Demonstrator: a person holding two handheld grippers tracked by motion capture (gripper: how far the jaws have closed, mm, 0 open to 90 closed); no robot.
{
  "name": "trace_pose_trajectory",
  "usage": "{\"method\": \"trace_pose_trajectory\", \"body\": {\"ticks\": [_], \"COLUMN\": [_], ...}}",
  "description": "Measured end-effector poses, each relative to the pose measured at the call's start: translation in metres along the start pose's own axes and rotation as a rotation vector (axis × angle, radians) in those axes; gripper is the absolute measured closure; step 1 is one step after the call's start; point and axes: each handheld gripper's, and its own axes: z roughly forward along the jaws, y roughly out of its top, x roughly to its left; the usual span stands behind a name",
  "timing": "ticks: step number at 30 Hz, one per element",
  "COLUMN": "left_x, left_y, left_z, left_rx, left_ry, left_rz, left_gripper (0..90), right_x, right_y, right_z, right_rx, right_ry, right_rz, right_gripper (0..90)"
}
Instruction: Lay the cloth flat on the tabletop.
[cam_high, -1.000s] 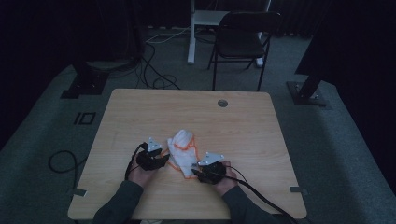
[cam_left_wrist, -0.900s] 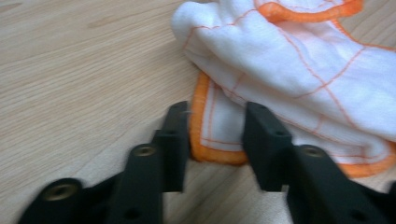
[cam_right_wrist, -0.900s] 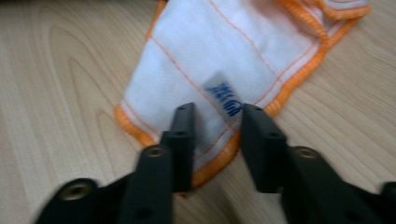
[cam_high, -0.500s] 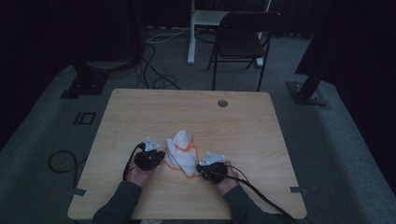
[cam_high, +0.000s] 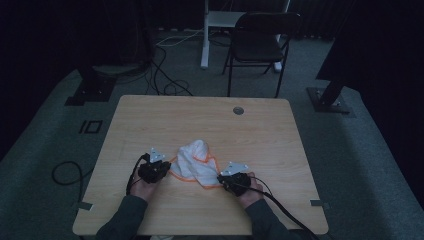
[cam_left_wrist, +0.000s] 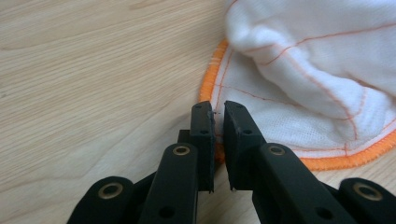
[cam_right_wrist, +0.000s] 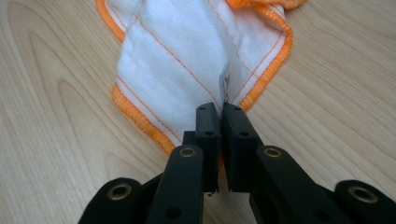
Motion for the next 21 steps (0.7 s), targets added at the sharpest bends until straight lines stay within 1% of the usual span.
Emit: {"method": "trace_pose_trajectory", "body": {"ticks": [1,8,10,12,14,21], "left_x": [0.001,0.007,0.009,0.012,0.013,0.012], "left_y": [-0.001,-0.003,-0.003,-0.004,-0.005,-0.006], "left_z": [0.000,-0.003,-0.005,-0.005,-0.006,-0.009], "left_rx": [-0.002,0.004,0.006,0.006,0.006,0.013], "left_ry": [0.001,0.020,0.037,0.036,0.036,0.057], "left_rz": [-0.006,-0.015,-0.018,-0.026,-0.030,-0.022], "left_gripper": [83.5,83.3,83.3,83.2,83.0,83.2], "right_x": [-0.001,-0.008,-0.010,-0.012,-0.013,-0.010], "right_y": [-0.001,-0.004,-0.005,-0.006,-0.007,-0.008], "right_z": [-0.001,-0.005,-0.007,-0.008,-0.009,-0.011], "right_rx": [-0.001,0.006,0.010,0.011,0.008,0.019], "right_ry": [-0.003,-0.020,-0.028,-0.028,-0.027,-0.033], "right_rz": [-0.001,0.013,0.015,0.024,0.021,0.005], "right_gripper": [86.1,86.1,86.1,86.2,86.2,86.3]}}
